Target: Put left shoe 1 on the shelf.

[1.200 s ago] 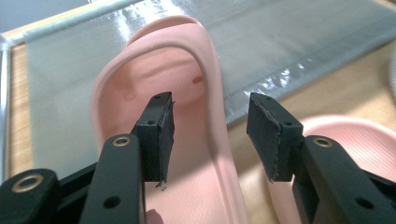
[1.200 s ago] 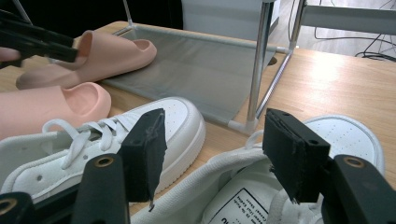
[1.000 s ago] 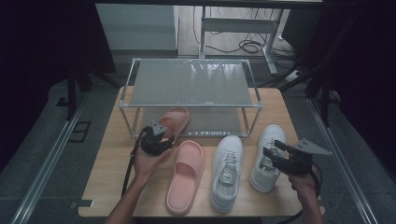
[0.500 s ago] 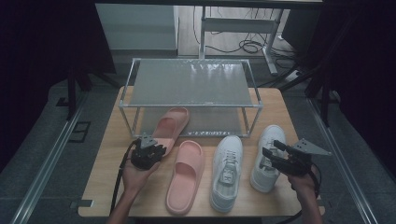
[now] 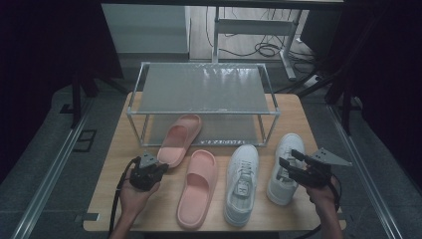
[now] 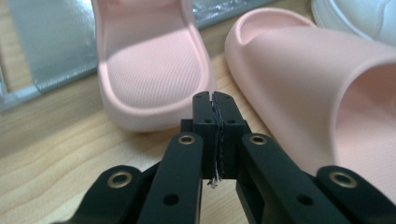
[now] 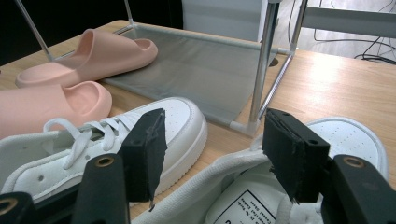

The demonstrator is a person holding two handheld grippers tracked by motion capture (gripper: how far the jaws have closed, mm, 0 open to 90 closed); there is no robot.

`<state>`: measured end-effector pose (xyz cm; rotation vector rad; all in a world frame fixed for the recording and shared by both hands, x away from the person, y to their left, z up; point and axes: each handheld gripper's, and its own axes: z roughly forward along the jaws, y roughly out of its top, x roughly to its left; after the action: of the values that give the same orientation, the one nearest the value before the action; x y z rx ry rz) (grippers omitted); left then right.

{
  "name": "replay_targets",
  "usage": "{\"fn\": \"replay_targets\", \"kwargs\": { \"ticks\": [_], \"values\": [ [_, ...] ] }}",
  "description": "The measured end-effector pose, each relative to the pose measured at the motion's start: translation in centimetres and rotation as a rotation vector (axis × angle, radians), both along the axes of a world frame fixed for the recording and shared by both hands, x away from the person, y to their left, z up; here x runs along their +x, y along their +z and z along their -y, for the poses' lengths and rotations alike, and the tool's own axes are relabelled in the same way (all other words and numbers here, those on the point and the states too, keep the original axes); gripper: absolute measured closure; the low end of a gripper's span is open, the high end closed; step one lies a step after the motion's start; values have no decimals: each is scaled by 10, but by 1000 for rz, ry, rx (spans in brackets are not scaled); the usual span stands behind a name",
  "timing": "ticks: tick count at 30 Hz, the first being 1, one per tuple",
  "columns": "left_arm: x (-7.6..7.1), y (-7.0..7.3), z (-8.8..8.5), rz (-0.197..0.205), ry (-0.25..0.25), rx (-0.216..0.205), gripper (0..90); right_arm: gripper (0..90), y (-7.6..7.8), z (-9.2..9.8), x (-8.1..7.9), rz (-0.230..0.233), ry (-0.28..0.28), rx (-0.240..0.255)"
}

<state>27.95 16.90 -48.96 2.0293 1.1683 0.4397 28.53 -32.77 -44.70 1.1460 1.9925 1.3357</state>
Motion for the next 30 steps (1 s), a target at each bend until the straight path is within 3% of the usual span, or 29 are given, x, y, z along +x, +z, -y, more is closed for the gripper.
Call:
{"fn": "replay_targets", "kwargs": {
  "ticks": [12, 20, 30],
  "values": [
    [4, -10, -1, -39, -11, 13, 900, 408, 0, 0, 0, -1, 0, 1],
    [17, -20, 3, -77, -14, 37, 900, 408, 0, -1, 0, -2, 1, -1],
    [27, -23, 9, -85, -17, 47, 900, 408, 0, -1, 0, -2, 0, -3]
  ]
}}
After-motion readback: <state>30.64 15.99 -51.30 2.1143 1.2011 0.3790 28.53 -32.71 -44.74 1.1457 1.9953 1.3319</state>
